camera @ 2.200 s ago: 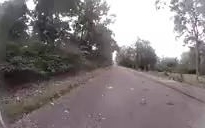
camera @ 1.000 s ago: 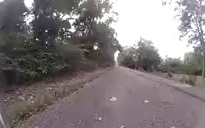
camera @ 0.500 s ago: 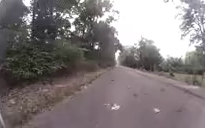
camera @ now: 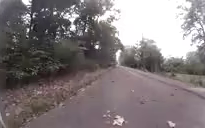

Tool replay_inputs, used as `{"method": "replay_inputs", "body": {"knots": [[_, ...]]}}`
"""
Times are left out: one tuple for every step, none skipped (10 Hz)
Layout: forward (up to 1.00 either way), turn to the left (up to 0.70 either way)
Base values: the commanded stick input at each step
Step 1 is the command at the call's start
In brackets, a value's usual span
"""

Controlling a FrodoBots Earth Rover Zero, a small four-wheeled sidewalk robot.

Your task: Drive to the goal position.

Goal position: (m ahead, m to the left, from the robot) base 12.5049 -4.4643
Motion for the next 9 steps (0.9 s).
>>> {"method": "replay_inputs", "body": {"knots": [[0.70,0.00],[0.70,0.00],[0.70,0.00],[0.70,0.00],[0.70,0.00],[0.70,0.00],[0.70,0.00],[0.70,0.00],[0.70,-0.07]]}}
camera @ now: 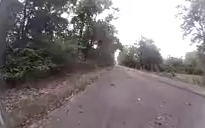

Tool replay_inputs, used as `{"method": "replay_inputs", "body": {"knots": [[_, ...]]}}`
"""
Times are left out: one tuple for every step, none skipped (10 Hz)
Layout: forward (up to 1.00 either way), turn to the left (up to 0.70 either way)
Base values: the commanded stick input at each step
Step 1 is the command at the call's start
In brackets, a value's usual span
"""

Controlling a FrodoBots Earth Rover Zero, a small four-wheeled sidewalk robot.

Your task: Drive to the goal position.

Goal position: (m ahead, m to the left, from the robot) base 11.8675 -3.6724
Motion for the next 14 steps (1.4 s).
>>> {"method": "replay_inputs", "body": {"knots": [[0.70,-0.13],[0.70,-0.19],[0.70,-0.12],[0.70,0.00],[0.70,0.00],[0.70,0.00],[0.70,0.00],[0.70,0.00],[0.70,0.00],[0.70,0.00],[0.70,0.00],[0.70,0.00],[0.70,0.00],[0.70,0.00]]}}
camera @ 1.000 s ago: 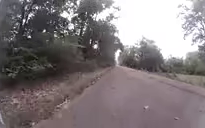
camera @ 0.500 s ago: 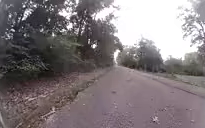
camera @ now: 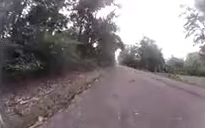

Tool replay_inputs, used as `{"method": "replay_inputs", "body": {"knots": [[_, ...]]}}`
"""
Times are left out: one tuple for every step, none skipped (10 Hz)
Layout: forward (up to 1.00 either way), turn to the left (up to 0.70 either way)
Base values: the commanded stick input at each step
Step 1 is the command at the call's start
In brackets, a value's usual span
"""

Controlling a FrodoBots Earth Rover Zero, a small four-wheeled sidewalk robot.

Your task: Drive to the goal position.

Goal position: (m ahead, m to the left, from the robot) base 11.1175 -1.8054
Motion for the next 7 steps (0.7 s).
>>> {"method": "replay_inputs", "body": {"knots": [[0.70,0.00],[0.70,0.00],[0.70,0.00],[0.70,-0.01],[0.70,-0.04],[0.70,-0.10],[0.70,-0.17]]}}
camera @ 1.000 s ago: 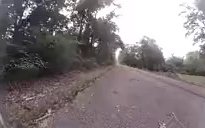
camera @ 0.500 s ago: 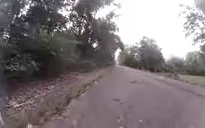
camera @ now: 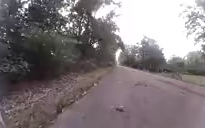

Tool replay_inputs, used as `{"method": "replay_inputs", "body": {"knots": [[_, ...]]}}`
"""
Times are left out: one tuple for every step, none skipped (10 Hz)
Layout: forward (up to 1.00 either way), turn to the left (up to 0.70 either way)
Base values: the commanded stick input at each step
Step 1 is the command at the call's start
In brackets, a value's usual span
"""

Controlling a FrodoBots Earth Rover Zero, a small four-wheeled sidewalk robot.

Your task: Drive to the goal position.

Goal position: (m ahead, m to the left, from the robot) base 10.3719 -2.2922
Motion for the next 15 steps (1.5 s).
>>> {"method": "replay_inputs", "body": {"knots": [[0.70,-0.23],[0.70,-0.19],[0.70,0.00],[0.70,0.00],[0.70,0.00],[0.70,0.00],[0.70,0.00],[0.70,0.00],[0.70,0.00],[0.70,0.00],[0.70,0.00],[0.70,0.00],[0.70,0.00],[0.70,0.00],[0.70,0.00]]}}
